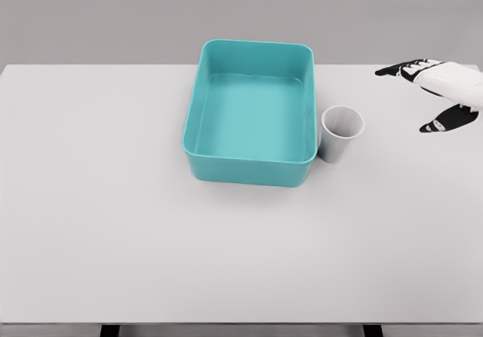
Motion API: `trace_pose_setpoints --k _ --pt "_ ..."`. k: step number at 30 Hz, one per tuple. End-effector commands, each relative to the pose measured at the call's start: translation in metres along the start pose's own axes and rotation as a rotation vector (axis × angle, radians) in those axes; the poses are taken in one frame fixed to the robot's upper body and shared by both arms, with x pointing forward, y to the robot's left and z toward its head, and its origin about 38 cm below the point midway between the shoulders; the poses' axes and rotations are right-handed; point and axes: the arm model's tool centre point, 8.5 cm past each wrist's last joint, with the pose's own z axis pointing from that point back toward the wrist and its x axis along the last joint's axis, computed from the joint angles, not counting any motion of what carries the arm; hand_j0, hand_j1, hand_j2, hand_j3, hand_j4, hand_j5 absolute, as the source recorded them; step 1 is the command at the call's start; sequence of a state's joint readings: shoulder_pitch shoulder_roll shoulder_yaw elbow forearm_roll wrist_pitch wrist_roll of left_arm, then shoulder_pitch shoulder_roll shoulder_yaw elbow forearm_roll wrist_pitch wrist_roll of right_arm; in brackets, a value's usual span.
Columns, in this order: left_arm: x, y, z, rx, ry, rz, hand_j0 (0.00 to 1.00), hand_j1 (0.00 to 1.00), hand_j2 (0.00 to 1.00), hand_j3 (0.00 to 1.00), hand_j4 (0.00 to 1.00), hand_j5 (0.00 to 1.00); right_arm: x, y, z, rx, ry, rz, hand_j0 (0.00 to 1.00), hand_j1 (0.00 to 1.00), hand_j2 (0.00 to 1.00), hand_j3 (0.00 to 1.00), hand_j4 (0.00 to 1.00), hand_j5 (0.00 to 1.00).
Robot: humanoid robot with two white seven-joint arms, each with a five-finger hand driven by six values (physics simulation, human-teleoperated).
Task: Put the paper cup into the basket with your right arm
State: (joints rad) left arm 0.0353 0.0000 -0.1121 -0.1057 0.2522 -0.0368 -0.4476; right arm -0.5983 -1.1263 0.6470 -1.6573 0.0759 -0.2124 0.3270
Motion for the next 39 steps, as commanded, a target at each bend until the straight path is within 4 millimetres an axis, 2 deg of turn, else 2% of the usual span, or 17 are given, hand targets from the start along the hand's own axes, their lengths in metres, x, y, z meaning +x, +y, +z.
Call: trace_pose_setpoints --k 1,5,7,8,9,10,12,15,20,24,39 --pt "0.0 0.0 0.0 0.0 -0.001 0.001 1.0 1.0 1.0 1.0 1.0 1.0 0.0 -0.001 0.0 -0.001 0.004 0.001 1.0 1.0 1.0 1.0 1.0 1.0" --pt "0.0 0.0 0.0 0.0 -0.001 0.001 1.0 1.0 1.0 1.0 1.0 1.0 -0.002 0.001 0.0 0.019 -0.001 -0.027 1.0 1.0 1.0 1.0 1.0 1.0" --pt "0.0 0.0 0.0 0.0 -0.001 0.001 1.0 1.0 1.0 1.0 1.0 1.0 -0.014 0.012 -0.002 0.125 -0.054 -0.263 1.0 1.0 1.0 1.0 1.0 1.0" --pt "0.0 0.0 0.0 0.0 -0.001 0.001 1.0 1.0 1.0 1.0 1.0 1.0 -0.025 0.015 -0.004 0.124 -0.082 -0.409 1.0 1.0 1.0 1.0 1.0 1.0" --pt "0.0 0.0 0.0 0.0 -0.001 0.001 1.0 1.0 1.0 1.0 1.0 1.0 -0.045 0.019 -0.01 0.026 -0.115 -0.638 1.0 1.0 1.0 1.0 1.0 1.0" --pt "0.0 0.0 0.0 0.0 -0.001 0.001 1.0 1.0 1.0 1.0 1.0 1.0 -0.059 0.028 -0.015 -0.024 -0.123 -0.756 1.0 1.0 1.0 1.0 1.0 1.0" --pt "0.0 0.0 0.0 0.0 -0.001 0.001 1.0 1.0 1.0 1.0 1.0 1.0 -0.068 0.044 -0.027 -0.073 -0.14 -0.857 1.0 1.0 1.0 1.0 1.0 1.0" --pt "0.0 0.0 0.0 0.0 -0.001 0.001 1.0 1.0 1.0 1.0 1.0 1.0 -0.079 0.05 -0.032 -0.163 -0.172 -0.986 1.0 1.0 1.0 1.0 1.0 1.0" --pt "0.0 0.0 0.0 0.0 -0.001 0.001 1.0 1.0 1.0 1.0 1.0 1.0 -0.066 0.075 -0.053 -0.149 -0.207 -1.036 1.0 1.0 1.0 1.0 1.0 1.0" --pt "0.0 0.0 0.0 0.0 -0.001 0.001 1.0 1.0 1.0 1.0 1.0 1.0 -0.062 0.093 -0.054 -0.11 -0.201 -1.016 1.0 1.0 1.0 1.0 1.0 1.0" --pt "0.0 0.0 0.0 0.0 -0.001 0.001 1.0 1.0 1.0 1.0 1.0 1.0 -0.046 0.109 -0.069 -0.053 -0.223 -0.998 1.0 1.0 1.0 1.0 1.0 1.0"
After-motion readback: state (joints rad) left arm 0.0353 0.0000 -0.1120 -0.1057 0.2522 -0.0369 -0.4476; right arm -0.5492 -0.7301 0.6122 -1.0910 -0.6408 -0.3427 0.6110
